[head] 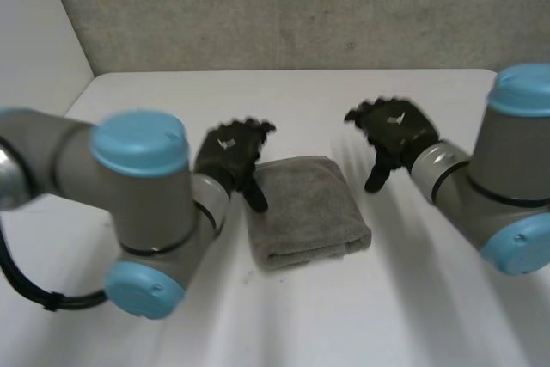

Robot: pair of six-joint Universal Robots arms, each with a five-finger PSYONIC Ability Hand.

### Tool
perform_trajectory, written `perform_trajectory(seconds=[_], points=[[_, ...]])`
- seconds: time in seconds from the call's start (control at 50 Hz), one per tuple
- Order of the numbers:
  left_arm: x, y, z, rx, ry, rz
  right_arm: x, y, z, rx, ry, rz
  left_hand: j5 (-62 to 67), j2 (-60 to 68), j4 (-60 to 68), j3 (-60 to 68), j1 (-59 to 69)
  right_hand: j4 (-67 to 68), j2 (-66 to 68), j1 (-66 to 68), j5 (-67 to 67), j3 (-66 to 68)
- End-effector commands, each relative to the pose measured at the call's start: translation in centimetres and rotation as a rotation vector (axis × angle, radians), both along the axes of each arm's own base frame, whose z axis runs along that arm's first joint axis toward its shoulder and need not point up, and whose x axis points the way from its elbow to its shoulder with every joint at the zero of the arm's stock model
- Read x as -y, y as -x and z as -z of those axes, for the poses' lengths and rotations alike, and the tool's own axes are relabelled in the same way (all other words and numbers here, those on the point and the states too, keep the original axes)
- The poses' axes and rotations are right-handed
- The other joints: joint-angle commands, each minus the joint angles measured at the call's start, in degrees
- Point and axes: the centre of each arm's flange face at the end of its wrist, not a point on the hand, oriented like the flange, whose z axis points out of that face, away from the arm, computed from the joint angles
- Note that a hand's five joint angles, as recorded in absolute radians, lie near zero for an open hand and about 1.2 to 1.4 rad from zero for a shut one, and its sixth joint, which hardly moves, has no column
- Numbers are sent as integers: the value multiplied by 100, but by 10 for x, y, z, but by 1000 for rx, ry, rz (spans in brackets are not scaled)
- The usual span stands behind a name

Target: Fold the towel.

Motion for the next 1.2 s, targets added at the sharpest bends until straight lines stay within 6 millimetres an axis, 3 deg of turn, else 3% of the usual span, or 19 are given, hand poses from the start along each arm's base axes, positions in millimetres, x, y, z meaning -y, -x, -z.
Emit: perform_trajectory(seconds=[0.02, 0.04, 0.06, 0.18, 0.28, 0.36, 0.7, 0.86, 1.2], points=[[-1, -45, -92, -74, 105, -113, -16, 17, -70, 152, 134, 99, -73, 130, 119, 121, 46, -353, -350, -64, -355, -231], [-1, -45, -92, -74, 105, -113, -21, 22, -86, 176, 174, 128, -73, 130, 119, 121, 46, -353, -350, -64, -355, -231], [-4, -58, -109, -80, 121, -147, -26, 27, -98, 189, 205, 154, -73, 130, 119, 121, 46, -353, -350, -64, -355, -231], [-26, -86, -146, -90, 153, -196, -40, 39, -126, 206, 286, 218, -123, 80, 69, 71, -5, -353, -350, -64, -355, -231], [-35, -99, -164, -60, 221, -216, -70, 53, -165, 252, 409, 227, -145, 58, 47, 49, -26, -353, -350, -64, -355, -231], [-39, -104, -169, -38, 249, -225, -73, 59, -173, 260, 426, 248, -145, 58, 47, 49, -26, -353, -350, -64, -355, -231], [-29, -118, -165, -20, 255, -353, -65, 53, -145, 200, 298, 229, -145, 58, 47, 49, -26, -353, -350, -64, -355, -231], [-23, -123, -169, -30, 268, -367, -70, 46, -141, 193, 257, 143, -145, 58, 47, 49, -26, -353, -350, -64, -355, -231], [-22, -116, -168, -40, 270, -259, -69, 45, -141, 181, 263, 133, -145, 58, 47, 49, -26, -353, -350, -64, -355, -231]])
